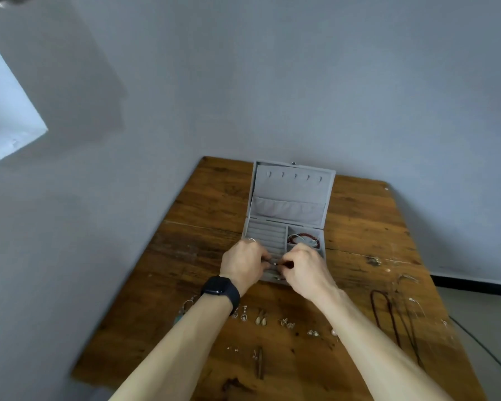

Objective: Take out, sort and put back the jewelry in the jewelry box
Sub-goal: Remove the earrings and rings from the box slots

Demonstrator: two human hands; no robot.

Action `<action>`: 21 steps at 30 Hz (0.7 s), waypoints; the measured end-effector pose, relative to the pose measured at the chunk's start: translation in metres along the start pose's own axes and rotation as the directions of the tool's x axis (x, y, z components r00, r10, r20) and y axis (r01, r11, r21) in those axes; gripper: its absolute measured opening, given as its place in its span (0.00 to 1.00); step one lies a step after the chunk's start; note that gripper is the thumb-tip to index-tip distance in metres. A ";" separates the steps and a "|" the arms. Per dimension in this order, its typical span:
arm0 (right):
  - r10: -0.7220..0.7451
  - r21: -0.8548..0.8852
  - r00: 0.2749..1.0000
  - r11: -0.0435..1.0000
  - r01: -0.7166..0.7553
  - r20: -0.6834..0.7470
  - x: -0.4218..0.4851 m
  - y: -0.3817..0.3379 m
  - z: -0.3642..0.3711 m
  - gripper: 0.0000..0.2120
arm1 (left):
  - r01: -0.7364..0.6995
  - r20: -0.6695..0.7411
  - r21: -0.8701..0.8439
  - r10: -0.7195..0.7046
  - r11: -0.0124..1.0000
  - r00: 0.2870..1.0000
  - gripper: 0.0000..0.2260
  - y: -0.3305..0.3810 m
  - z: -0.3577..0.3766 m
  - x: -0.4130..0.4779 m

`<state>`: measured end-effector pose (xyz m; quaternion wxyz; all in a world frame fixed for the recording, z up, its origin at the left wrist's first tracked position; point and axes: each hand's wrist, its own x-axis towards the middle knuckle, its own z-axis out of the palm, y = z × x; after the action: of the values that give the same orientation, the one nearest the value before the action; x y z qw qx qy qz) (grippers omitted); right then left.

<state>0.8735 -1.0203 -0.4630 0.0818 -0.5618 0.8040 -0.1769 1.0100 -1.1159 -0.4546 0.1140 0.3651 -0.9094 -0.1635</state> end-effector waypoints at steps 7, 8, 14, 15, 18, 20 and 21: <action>0.061 0.015 0.991 0.998 -0.063 0.116 0.011 -0.002 -0.001 0.09 | 0.000 -0.015 0.035 0.001 0.999 1.000 0.10 0.003 0.000 -0.001; 0.065 0.035 0.990 0.997 -0.070 0.122 0.010 -0.001 -0.001 0.08 | -0.007 -0.015 0.051 0.007 0.999 1.000 0.11 0.003 0.000 0.000; 0.158 0.207 0.984 0.969 -0.137 -0.088 -0.014 0.019 -0.001 0.03 | -0.161 0.024 0.258 0.161 0.953 0.987 0.17 0.006 0.001 -0.004; 0.171 0.210 0.977 0.967 -0.142 -0.126 -0.020 0.024 0.000 0.02 | -0.182 0.034 0.288 0.180 0.940 0.983 0.18 0.006 0.002 -0.005; 0.224 0.296 0.963 0.940 -0.172 -0.151 -0.034 0.034 0.004 0.01 | -0.224 0.074 0.351 0.212 0.909 0.974 0.19 0.009 0.003 -0.004; 0.269 0.379 0.953 0.904 -0.199 -0.139 -0.038 0.035 0.007 0.00 | -0.236 0.092 0.363 0.217 0.901 0.972 0.18 0.010 0.005 -0.003; 0.282 0.407 0.950 0.890 -0.207 -0.134 -0.038 0.035 0.009 0.01 | -0.237 0.096 0.367 0.216 0.900 0.972 0.17 0.010 0.007 -0.002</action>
<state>0.8595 -0.9761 -0.4869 0.1362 -0.4089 0.8215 -0.3734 1.0029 -1.1064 -0.4570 0.0362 0.2675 -0.9627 0.0184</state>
